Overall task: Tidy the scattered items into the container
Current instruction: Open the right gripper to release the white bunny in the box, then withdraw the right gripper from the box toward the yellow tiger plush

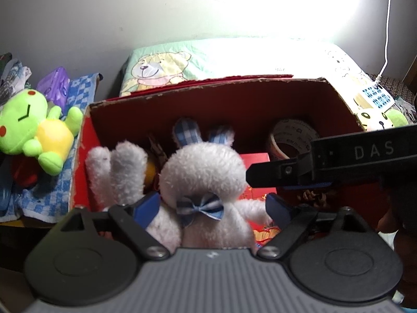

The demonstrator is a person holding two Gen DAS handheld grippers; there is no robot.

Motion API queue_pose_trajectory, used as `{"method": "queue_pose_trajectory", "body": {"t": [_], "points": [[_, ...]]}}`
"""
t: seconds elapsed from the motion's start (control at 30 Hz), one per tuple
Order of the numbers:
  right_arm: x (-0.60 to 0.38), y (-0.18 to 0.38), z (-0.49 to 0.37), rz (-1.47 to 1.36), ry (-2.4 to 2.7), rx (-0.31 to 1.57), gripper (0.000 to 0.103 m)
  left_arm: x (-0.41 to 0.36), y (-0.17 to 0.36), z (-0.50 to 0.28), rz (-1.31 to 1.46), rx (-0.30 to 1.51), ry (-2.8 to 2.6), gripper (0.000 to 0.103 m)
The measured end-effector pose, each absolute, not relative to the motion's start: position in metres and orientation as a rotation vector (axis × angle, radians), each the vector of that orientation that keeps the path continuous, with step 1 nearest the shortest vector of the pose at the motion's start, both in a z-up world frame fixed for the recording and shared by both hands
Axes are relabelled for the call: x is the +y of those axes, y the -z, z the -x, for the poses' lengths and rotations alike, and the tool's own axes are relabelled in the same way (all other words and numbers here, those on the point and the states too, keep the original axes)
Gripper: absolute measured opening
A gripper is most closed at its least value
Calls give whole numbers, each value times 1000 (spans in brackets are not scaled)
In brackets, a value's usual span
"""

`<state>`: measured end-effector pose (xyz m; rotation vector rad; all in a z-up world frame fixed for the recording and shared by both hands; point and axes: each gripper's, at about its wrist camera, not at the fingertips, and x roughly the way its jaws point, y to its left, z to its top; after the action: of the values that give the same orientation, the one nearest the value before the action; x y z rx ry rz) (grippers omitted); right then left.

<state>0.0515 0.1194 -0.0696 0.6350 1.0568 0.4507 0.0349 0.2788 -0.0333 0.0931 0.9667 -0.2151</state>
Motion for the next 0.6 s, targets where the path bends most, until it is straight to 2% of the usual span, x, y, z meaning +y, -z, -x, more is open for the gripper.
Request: {"method": "queue_pose_trajectory", "body": {"t": [0.23,0.6], "points": [[119,65,-39,-579,-426,1033,63,275,25,-25,-106,937,207,96],[118,57,-21,-554,-415,1001,63,268,20,-10,-110,930,189,95]]}}
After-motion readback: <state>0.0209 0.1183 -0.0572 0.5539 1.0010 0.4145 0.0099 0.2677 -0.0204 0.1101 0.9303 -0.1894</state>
